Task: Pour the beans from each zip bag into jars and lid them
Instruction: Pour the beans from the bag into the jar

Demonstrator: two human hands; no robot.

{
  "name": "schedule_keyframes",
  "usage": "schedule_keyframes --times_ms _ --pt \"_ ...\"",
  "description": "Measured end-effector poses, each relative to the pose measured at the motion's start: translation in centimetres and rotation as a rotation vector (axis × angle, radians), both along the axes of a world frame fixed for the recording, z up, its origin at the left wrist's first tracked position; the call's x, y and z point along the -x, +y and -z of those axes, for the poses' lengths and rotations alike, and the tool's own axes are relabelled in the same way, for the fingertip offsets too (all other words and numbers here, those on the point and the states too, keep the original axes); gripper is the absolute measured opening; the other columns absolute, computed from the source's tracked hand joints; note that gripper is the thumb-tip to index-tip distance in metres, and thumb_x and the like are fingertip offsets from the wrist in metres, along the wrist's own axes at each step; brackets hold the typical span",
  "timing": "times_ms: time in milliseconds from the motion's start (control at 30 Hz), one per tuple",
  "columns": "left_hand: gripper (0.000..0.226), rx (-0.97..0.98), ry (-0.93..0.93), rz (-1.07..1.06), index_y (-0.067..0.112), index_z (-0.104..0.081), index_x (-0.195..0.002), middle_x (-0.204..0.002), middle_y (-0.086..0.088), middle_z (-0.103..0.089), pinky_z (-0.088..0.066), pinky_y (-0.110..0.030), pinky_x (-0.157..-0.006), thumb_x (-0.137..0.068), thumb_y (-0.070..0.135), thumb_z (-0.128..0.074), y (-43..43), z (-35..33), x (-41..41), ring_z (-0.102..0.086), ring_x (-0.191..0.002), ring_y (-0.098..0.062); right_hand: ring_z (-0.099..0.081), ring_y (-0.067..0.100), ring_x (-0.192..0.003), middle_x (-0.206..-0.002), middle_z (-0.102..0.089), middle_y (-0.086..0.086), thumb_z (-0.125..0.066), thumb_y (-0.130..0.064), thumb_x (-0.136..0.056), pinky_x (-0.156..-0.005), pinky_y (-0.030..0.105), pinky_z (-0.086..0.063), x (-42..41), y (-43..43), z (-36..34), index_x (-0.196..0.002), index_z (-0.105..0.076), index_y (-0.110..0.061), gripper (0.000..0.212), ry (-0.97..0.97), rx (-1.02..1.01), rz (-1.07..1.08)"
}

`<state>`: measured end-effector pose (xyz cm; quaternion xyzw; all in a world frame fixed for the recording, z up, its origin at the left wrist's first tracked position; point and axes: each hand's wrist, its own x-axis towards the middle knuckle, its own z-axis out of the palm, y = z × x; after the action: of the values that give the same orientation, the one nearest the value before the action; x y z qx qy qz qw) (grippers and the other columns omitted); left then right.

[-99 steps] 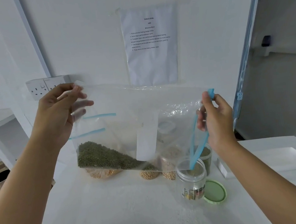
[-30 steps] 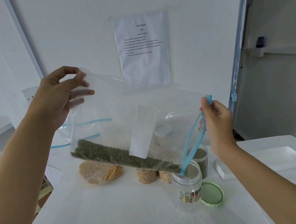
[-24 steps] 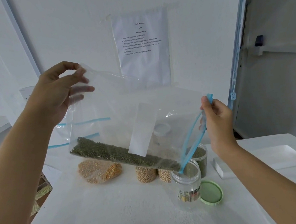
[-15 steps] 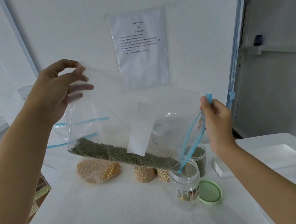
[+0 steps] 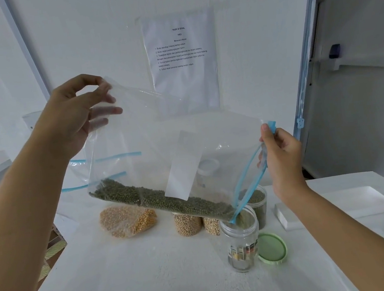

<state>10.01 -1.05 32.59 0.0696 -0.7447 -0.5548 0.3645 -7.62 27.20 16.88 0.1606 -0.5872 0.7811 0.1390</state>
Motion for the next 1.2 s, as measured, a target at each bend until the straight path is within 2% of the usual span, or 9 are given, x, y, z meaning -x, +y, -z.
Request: schedule_keyframes --times_ms 300,400,533,800,1000,1200 --pt "0.006 0.012 0.005 0.014 0.028 -0.070 -0.089 -0.083 0.000 -0.069 -0.046 -0.033 -0.075 -0.095 0.026 -0.069 0.3 -0.5 0.0 -0.075 -0.082 -0.023 -0.043 0.013 -0.063 -0.059 -0.050 -0.010 -0.062 -0.044 -0.099 -0.071 0.041 -0.042 0.2 0.2 0.0 -0.074 -0.059 -0.013 0.040 -0.002 0.014 -0.008" --pt "0.007 0.016 0.003 0.012 0.028 -0.070 -0.090 -0.084 0.000 -0.069 -0.047 -0.034 -0.077 -0.096 0.025 -0.069 0.4 -0.5 0.1 -0.076 -0.083 -0.024 -0.044 0.014 -0.063 -0.058 -0.050 -0.012 -0.061 -0.043 -0.100 -0.071 0.042 -0.043 0.3 0.3 0.1 -0.077 -0.057 -0.005 0.044 0.013 0.016 -0.005" --pt "0.013 0.033 -0.003 0.013 0.029 -0.069 -0.085 -0.082 0.001 -0.068 -0.046 -0.031 -0.072 -0.097 0.024 -0.068 0.5 -0.6 0.2 -0.076 -0.080 -0.022 -0.044 0.023 -0.067 -0.059 -0.049 -0.008 -0.062 -0.043 -0.100 -0.071 0.045 -0.044 0.3 0.4 0.1 -0.080 -0.054 0.003 0.050 0.026 0.022 0.003" --pt "0.013 0.052 -0.020 0.013 0.031 -0.070 -0.085 -0.083 0.001 -0.070 -0.049 -0.030 -0.074 -0.096 0.025 -0.068 0.6 -0.9 0.2 -0.077 -0.084 -0.024 -0.043 0.028 -0.069 -0.060 -0.048 -0.003 -0.062 -0.043 -0.100 -0.071 0.045 -0.044 0.3 0.5 0.1 -0.078 -0.055 0.000 0.048 0.017 0.030 0.001" --pt "0.009 0.066 -0.020 0.001 0.029 -0.070 -0.088 -0.084 0.001 -0.071 -0.050 -0.031 -0.075 -0.096 0.026 -0.069 0.7 -1.1 0.2 -0.077 -0.086 -0.025 -0.043 0.029 -0.069 -0.063 -0.047 0.001 -0.063 -0.043 -0.099 -0.070 0.045 -0.044 0.3 0.4 0.1 -0.075 -0.059 -0.010 0.041 0.001 0.034 0.005" --pt "0.006 0.060 -0.010 0.000 0.028 -0.070 -0.090 -0.085 0.000 -0.071 -0.049 -0.033 -0.079 -0.096 0.026 -0.068 0.8 -1.1 0.3 -0.077 -0.085 -0.024 -0.042 0.028 -0.068 -0.060 -0.045 -0.001 -0.063 -0.042 -0.100 -0.069 0.045 -0.043 0.4 0.4 0.1 -0.073 -0.056 -0.008 0.044 0.009 0.043 0.000"
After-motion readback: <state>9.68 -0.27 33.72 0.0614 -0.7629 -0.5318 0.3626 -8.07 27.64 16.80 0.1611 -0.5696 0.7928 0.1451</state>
